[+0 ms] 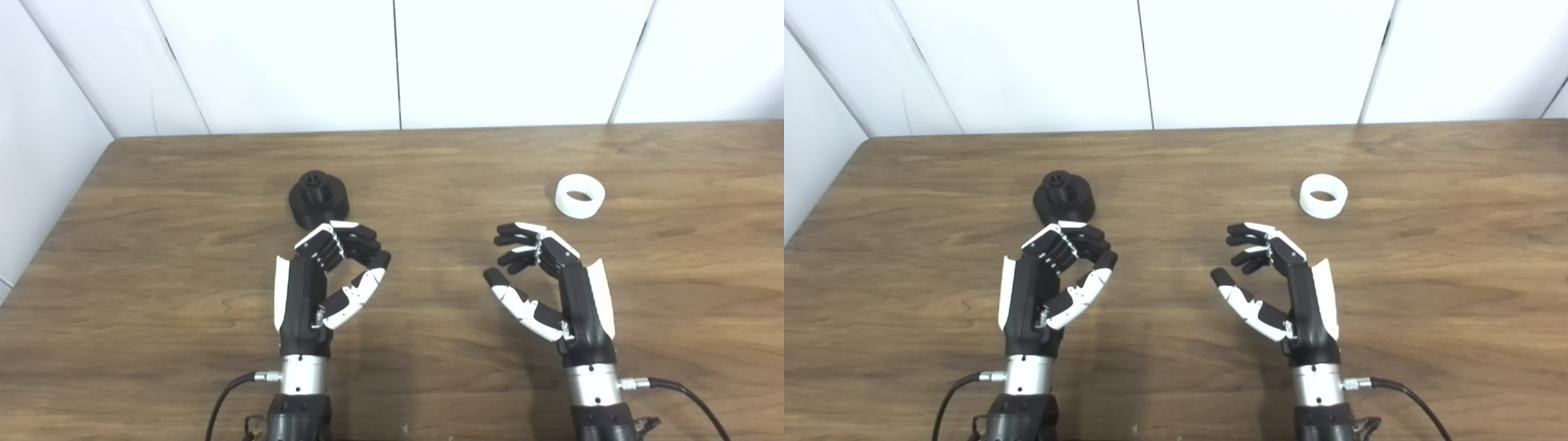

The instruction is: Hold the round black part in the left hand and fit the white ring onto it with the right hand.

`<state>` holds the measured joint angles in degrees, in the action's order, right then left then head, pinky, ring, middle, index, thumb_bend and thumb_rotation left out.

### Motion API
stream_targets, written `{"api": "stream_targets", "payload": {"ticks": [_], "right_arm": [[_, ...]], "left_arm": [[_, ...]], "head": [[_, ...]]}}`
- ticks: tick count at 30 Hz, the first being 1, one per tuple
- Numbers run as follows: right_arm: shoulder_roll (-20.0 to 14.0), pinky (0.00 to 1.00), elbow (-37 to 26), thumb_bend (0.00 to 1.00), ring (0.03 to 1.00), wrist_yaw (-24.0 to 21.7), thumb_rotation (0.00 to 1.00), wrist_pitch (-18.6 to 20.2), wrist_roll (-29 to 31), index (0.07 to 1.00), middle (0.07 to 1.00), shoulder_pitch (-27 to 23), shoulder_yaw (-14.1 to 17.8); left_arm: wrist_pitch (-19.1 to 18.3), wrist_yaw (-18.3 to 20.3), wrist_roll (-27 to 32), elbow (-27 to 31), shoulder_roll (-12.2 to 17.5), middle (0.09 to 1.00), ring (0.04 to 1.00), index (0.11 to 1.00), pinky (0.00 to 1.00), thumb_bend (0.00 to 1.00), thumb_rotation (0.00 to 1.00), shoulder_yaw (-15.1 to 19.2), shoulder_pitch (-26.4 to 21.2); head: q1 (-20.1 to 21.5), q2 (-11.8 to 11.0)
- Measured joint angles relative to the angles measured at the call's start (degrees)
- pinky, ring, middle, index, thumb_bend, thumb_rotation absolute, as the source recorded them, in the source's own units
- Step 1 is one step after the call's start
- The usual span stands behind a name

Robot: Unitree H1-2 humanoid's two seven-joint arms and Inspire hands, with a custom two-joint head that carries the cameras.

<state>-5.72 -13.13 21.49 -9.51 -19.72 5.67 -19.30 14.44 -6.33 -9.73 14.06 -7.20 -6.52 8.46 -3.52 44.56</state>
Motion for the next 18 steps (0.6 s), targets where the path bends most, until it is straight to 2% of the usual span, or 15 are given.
{"api": "stream_targets", "payload": {"ticks": [14,18], "right_arm": [[0.0,0.45,-0.02,0.46,0.534,-0.04,0.34,0.48,-0.63,0.674,0.643,0.0,-0.01],[0.0,0.45,-0.01,0.46,0.531,-0.05,0.31,0.47,-0.62,0.673,0.641,0.0,-0.02]], "left_arm": [[-0.01,-0.04,-0.02,0.0,0.01,0.497,0.492,0.484,0.42,0.51,0.0,0.25,-0.01],[-0.01,-0.04,0.29,0.0,0.01,0.496,0.485,0.486,0.41,0.51,0.0,0.34,-0.01]], "head": [[-0.17,0.18],[-0.26,0.09]]}}
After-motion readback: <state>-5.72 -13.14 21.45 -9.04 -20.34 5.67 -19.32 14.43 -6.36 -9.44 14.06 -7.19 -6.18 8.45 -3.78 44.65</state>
